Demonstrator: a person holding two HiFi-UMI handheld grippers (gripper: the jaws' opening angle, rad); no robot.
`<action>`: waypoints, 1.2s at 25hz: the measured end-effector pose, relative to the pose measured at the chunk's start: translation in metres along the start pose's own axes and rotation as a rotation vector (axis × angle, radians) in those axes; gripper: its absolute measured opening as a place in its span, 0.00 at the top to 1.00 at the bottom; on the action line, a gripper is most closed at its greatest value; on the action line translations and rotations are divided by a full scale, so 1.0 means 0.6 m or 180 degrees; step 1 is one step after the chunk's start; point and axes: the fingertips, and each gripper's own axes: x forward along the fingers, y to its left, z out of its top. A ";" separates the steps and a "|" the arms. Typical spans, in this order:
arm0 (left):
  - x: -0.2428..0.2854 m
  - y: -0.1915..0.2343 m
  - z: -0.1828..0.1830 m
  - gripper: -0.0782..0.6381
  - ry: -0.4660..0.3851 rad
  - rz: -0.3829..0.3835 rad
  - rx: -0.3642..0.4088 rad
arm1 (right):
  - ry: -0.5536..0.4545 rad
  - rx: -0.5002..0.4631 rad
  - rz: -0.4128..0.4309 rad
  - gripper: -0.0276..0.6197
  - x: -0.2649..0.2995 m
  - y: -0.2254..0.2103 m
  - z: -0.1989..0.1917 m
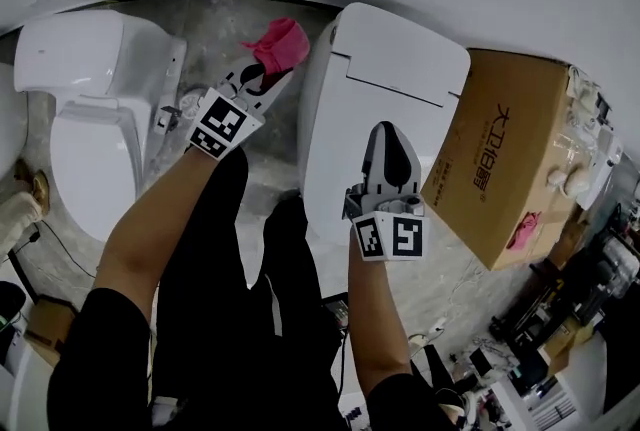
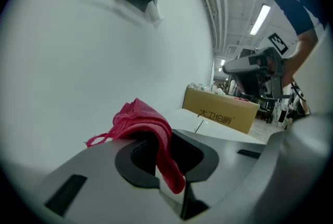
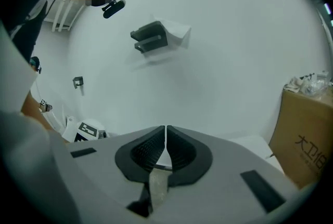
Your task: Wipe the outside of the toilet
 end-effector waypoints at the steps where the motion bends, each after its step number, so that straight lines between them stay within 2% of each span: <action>1: 0.016 0.004 -0.019 0.80 0.0033 -0.0019 0.0029 | 0.0031 0.0014 0.0024 0.90 0.018 0.001 -0.015; 6: 0.115 0.029 -0.102 0.80 0.0132 -0.0241 0.0100 | 0.0147 -0.0231 0.0204 0.90 0.111 -0.002 -0.085; 9: 0.177 0.064 -0.148 0.80 0.0302 -0.0324 0.0200 | 0.0138 -0.0264 0.0222 0.90 0.156 -0.014 -0.115; 13: 0.258 0.090 -0.202 0.80 0.0642 -0.0531 0.0527 | 0.0072 -0.0220 0.0139 0.90 0.180 -0.043 -0.141; 17: 0.315 0.086 -0.231 0.80 0.0788 -0.0773 0.0883 | 0.0087 -0.0141 0.0048 0.90 0.184 -0.065 -0.171; 24: 0.346 0.040 -0.257 0.80 0.0882 -0.1172 0.1438 | 0.0103 -0.0126 0.0014 0.90 0.187 -0.090 -0.178; 30: 0.324 0.022 -0.259 0.80 0.0892 -0.1194 0.1521 | 0.0115 -0.0157 -0.0006 0.90 0.146 -0.107 -0.181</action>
